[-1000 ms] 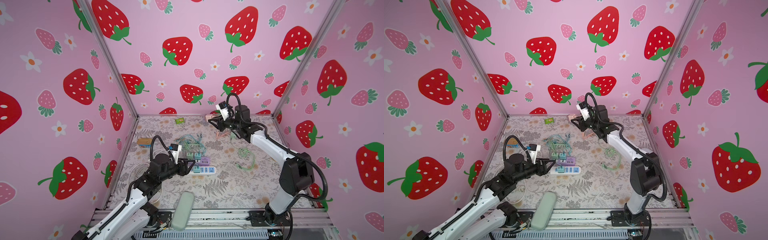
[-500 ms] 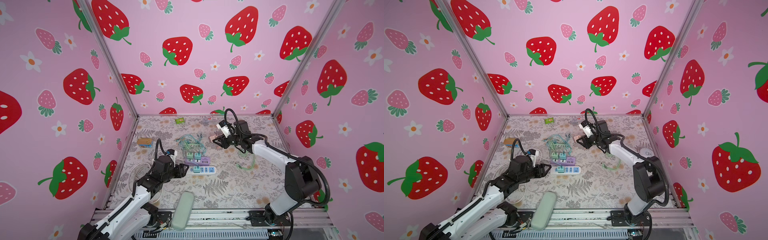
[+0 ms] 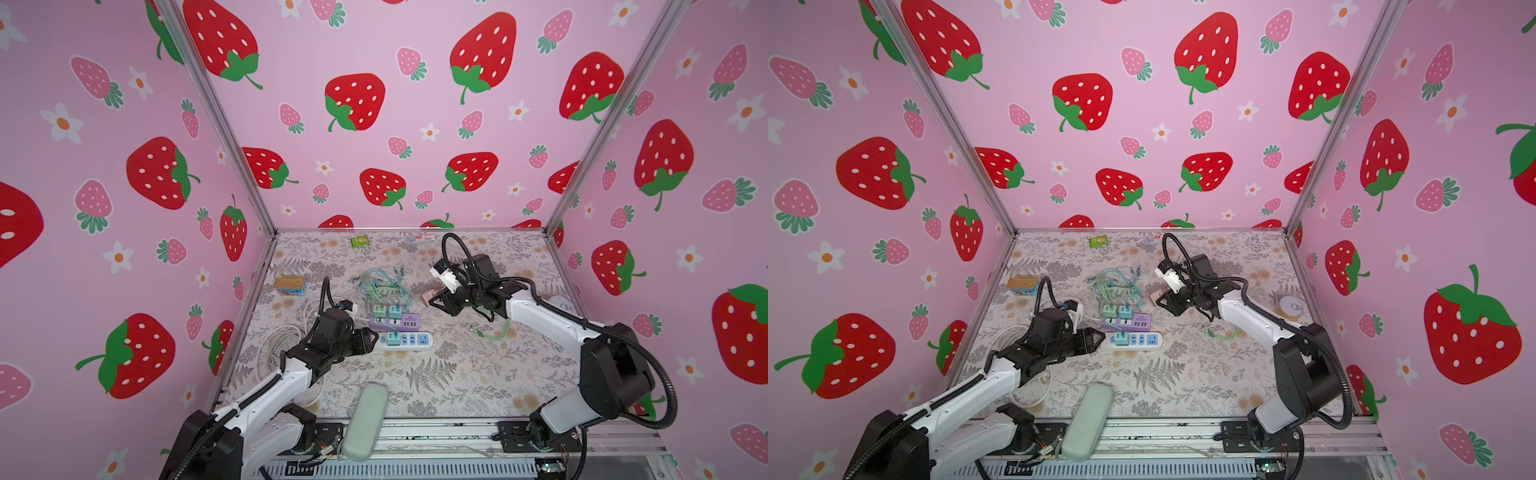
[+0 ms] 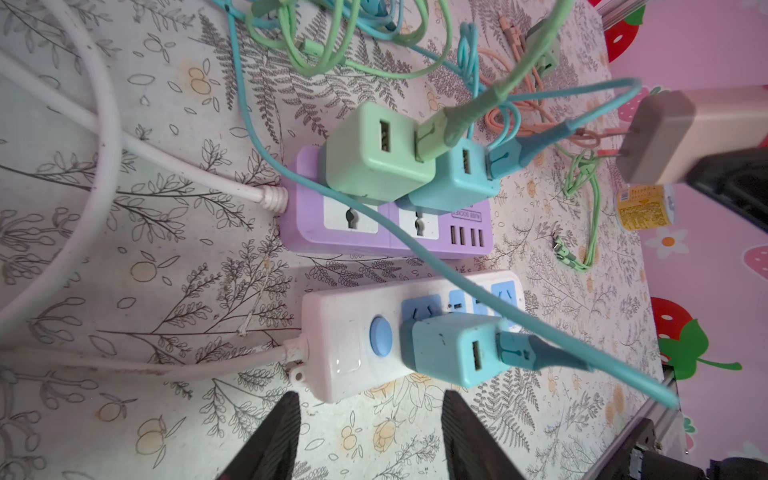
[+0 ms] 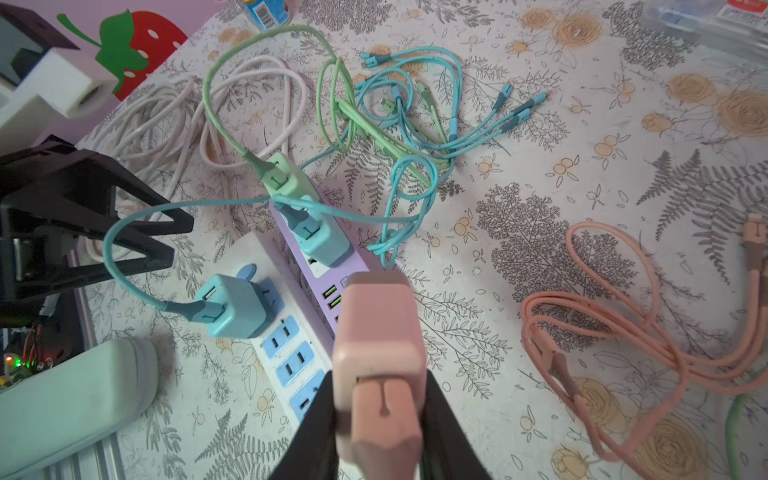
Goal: Insert the plug
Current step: 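Carry the pink charger over the white strip while the left gripper lowers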
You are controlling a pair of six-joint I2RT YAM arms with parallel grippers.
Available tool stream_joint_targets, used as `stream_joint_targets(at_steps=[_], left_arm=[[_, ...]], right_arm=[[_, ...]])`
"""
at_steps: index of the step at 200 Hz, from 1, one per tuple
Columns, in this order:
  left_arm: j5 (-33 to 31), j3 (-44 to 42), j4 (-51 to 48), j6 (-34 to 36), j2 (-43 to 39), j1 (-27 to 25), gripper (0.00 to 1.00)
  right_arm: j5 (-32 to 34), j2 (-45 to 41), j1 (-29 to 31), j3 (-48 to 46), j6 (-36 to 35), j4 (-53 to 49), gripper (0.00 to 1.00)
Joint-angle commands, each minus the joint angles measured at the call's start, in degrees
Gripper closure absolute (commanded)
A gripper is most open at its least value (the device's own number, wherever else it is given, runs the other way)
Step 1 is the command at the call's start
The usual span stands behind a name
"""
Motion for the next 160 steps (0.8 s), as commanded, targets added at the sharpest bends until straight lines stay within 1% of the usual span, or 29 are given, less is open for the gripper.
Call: stream_joint_targets(at_steps=[1,27,39,52,77,105,126,146,160], left_arm=[[1.54,0.87,1.96,-0.14,1.97,0.40,0.44],[1.67,1.68,2.29,0.09,4.46,0.47,0.45],[1.67,1.96,2.48,0.13,5.41,0.42,0.46],[1.67,2.22,2.44,-0.01,6.40,0.43,0.47],[1.55,2.58,2.43,0.06,7.42,0.52,0.49],[0.76,2.91,2.24,0.40,7.86,0.50,0.52],[0.66,3.40,2.29,0.89,8.80,0.54,0.56],[0.79,4.28,1.51,1.57,9.90,0.53,0.61],[0.63,4.84,0.84,1.94,10.37,0.51,0.62]], right_arm=[[2.37,-1.09,1.28,2.31,-2.80,-5.00,0.87],[3.17,-1.23,2.86,2.42,0.67,-5.04,0.87],[3.52,-1.47,3.43,2.16,3.59,-4.45,0.89],[4.06,-1.63,4.18,2.11,6.30,-4.48,0.89],[9.12,-2.13,5.87,2.24,11.82,-5.87,0.89],[13.65,-4.05,7.25,1.83,18.23,-6.68,0.95],[18.03,-5.15,8.73,1.59,22.51,-6.85,0.95],[20.17,-6.23,9.96,0.77,25.91,-5.79,0.95],[20.07,-6.74,10.66,-0.13,28.19,-4.96,0.96]])
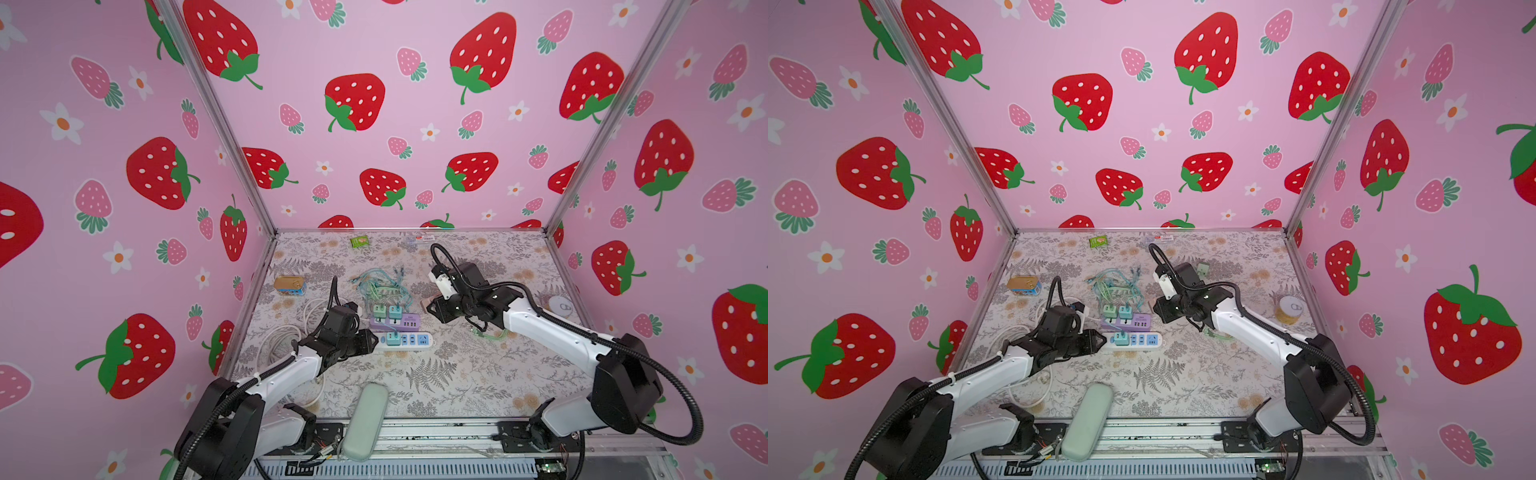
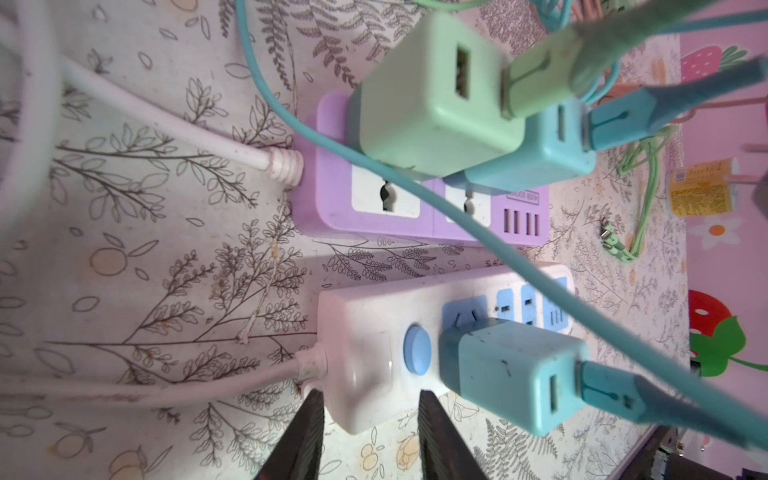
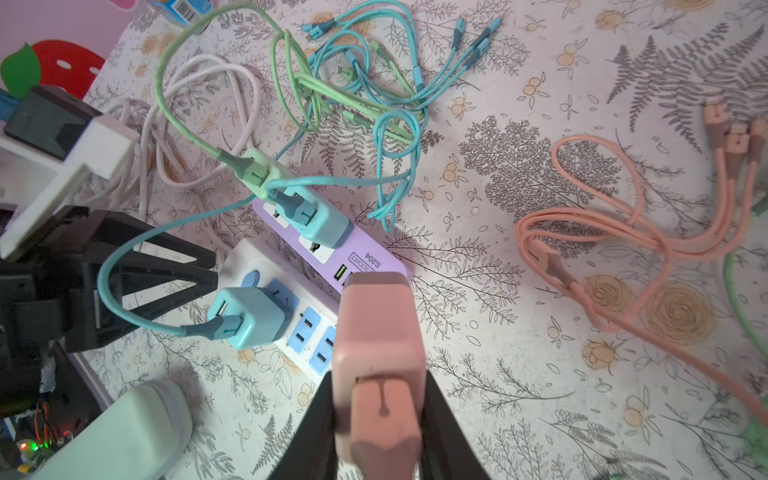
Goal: Insert the plug
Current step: 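Carry the pink charger over the white strip while the left gripper lowers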
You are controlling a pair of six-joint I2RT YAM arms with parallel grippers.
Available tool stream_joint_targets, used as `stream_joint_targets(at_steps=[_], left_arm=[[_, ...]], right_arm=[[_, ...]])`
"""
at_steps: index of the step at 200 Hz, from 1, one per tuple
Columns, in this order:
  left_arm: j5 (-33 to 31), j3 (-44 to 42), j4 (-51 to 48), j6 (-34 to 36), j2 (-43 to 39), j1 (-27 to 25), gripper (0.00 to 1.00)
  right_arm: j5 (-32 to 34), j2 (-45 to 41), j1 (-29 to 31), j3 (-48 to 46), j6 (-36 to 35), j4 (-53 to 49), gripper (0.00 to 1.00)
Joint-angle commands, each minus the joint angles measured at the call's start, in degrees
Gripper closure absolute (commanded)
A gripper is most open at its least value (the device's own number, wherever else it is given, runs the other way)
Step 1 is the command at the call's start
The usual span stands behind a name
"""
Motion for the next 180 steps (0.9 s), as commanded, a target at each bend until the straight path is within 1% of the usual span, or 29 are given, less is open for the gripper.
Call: stream_joint_targets(at_steps=[1,14,48,77,116,180], left_arm=[[-0.32,2.85,-0.62,1.27,0.75,0.26,0.62],[-0.49,3.09,-0.79,1.65,0.93,0.34,0.63],[-1.07,3.38,-0.75,2.24,1.43,0.35,0.65],[-1.02,3.48,-0.80,2.39,2.31,0.35,0.68],[-0.72,2.97,-0.56,2.76,2.52,0.35,0.69],[1.38,2.42,0.69,2.76,2.09,0.37,0.71]], right_arm=[[3.41,-1.94,1.31,-0.95,6.91,0.80,0.96],[3.24,-2.21,2.11,-1.65,8.57,1.12,0.97],[3.35,-1.15,3.84,-0.89,9.81,-0.86,1.00],[3.15,1.18,5.08,1.01,10.45,-3.48,1.00],[2.84,5.16,7.42,4.32,11.64,-8.27,1.00],[2.94,7.55,9.73,6.99,13.23,-13.17,1.00]])
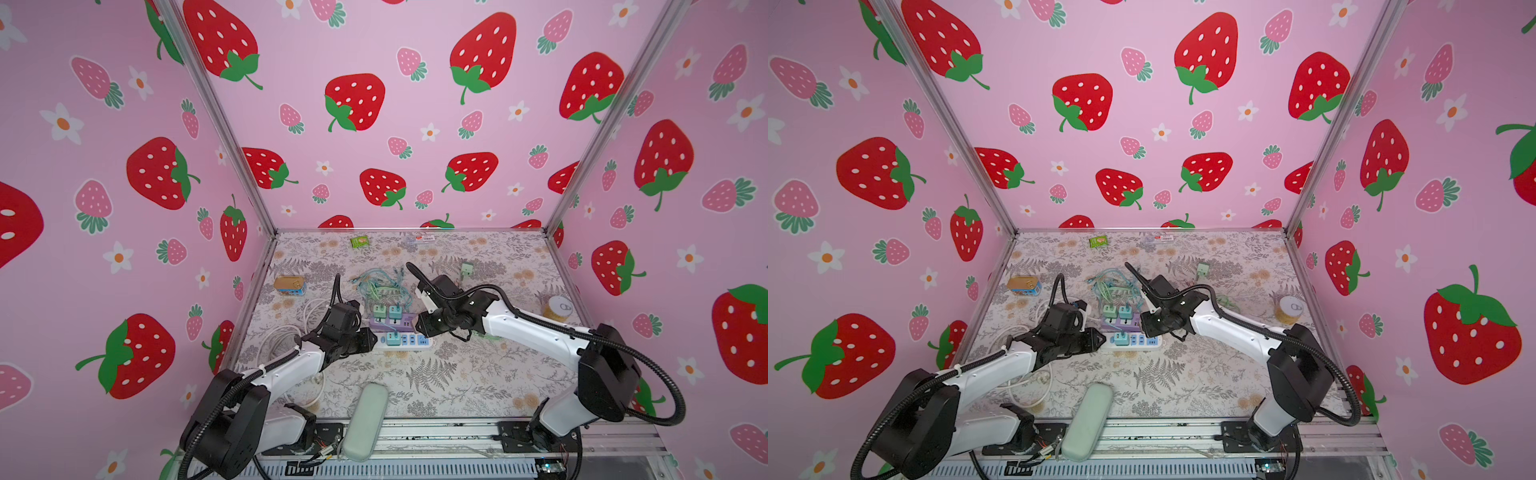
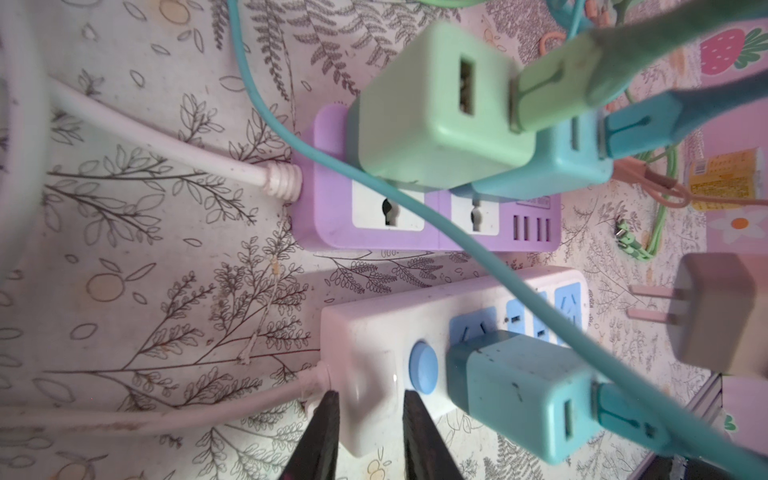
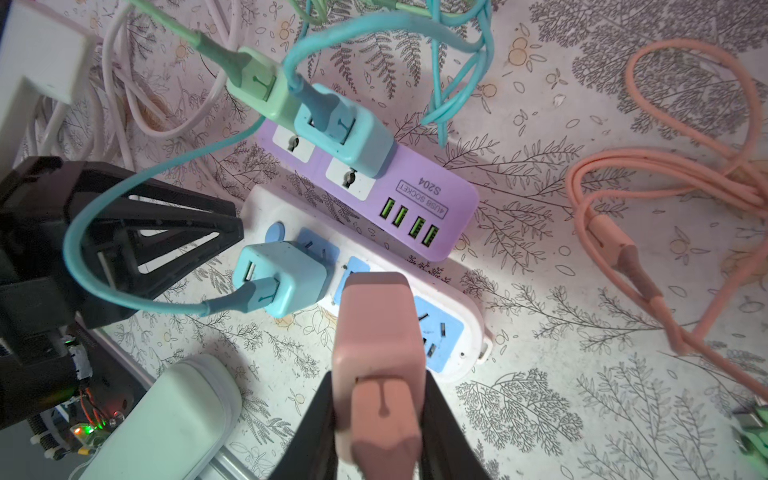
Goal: Insert the plug
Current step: 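Carry the pink charger over the white strip while the left gripper lowers, then lower the pink charger prongs into a white strip socket with the right gripper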
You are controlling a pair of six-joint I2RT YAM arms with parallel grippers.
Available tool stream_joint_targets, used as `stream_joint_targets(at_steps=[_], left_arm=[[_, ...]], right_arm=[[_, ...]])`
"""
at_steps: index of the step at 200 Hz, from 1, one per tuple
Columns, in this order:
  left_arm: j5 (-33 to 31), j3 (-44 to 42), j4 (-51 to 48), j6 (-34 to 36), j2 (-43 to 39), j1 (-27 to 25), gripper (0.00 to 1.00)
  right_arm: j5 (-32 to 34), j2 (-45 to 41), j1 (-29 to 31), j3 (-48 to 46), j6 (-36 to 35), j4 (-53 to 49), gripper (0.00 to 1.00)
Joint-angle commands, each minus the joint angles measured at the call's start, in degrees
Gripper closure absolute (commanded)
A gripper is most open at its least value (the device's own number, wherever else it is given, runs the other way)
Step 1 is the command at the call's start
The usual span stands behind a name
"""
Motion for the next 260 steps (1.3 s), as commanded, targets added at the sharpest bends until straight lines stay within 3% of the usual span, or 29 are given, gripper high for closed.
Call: stream_joint_targets(at_steps=[1,260], left_arm=[[1.52,1.09,0.80,0.28,-0.20,0.29,0.71],[4.72,-1.63,4.74,-0.04,2.61,0.28,0.74]], right_arm=[[0.38,0.84,0.74,1.99,1.67,-3.98,1.00],[2.68,8.20,2.71,2.37,6.99,-4.48,1.00]])
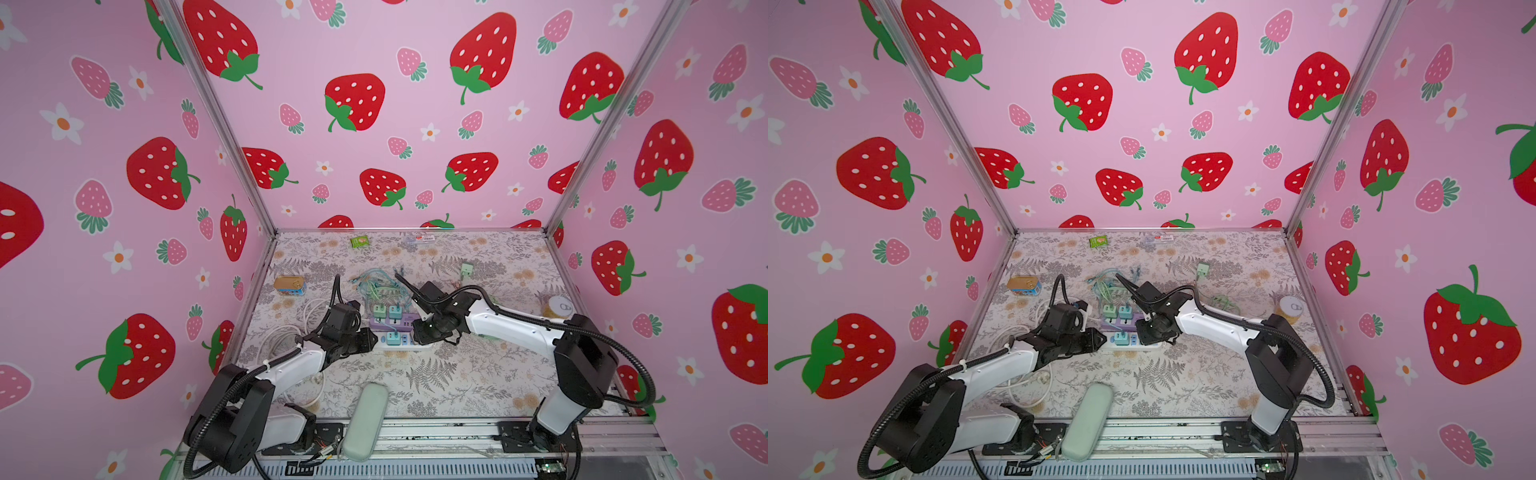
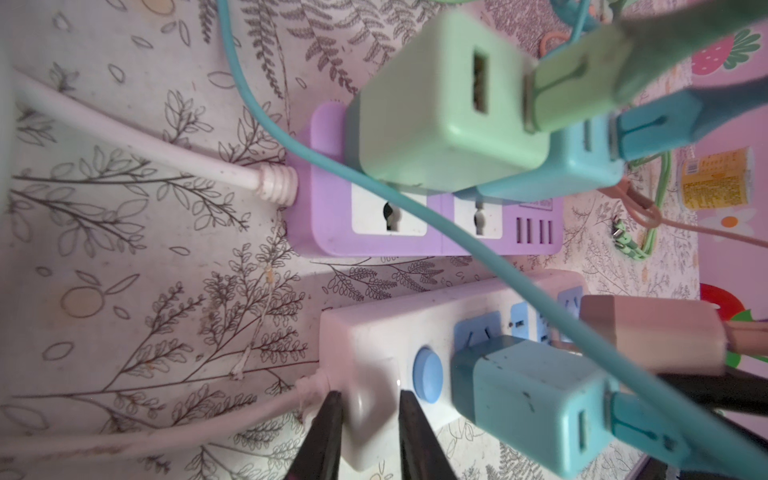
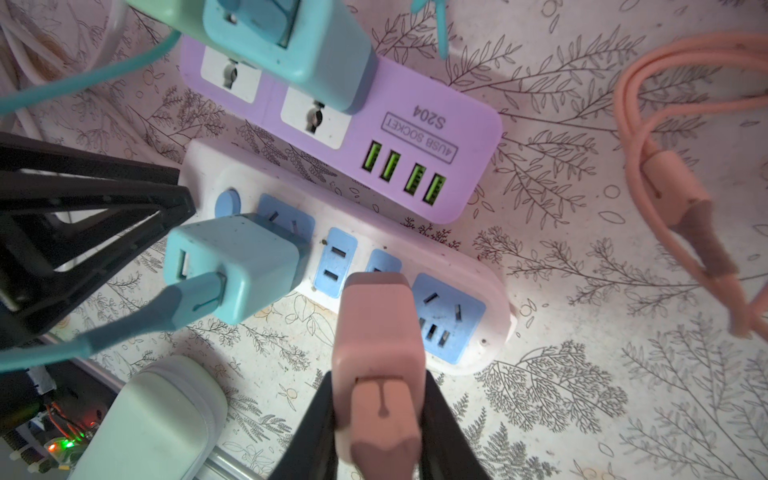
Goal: Insert the plug
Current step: 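Lower the pink charger prongs into a white strip socket with the right gripper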
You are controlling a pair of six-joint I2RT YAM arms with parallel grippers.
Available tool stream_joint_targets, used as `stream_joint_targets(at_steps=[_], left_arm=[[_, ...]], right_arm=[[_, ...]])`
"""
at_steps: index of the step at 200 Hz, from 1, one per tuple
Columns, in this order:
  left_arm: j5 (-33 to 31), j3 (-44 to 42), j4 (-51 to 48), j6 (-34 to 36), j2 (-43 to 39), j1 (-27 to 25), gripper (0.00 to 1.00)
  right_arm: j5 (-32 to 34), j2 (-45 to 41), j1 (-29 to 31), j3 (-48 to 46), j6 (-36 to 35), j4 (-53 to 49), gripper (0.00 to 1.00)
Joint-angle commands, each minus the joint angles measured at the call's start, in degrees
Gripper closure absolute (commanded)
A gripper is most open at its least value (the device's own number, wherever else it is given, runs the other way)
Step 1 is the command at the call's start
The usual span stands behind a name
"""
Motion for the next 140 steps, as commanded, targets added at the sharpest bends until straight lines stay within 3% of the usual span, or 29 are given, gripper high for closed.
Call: stream_joint_targets(at_steps=[1,140], left_arm=[[3.18,-0.70,1.54,-0.02,0.62,-0.11,0.74],[9.78,-1.88,5.93,0.42,2.37,-0.68,0.76]], right_arm=[[1.21,1.63,0.33,-0.01,1.57,-0.41,1.00],[6.76,2.92,0.11,-0.43,2.53,-1.86,1.00]])
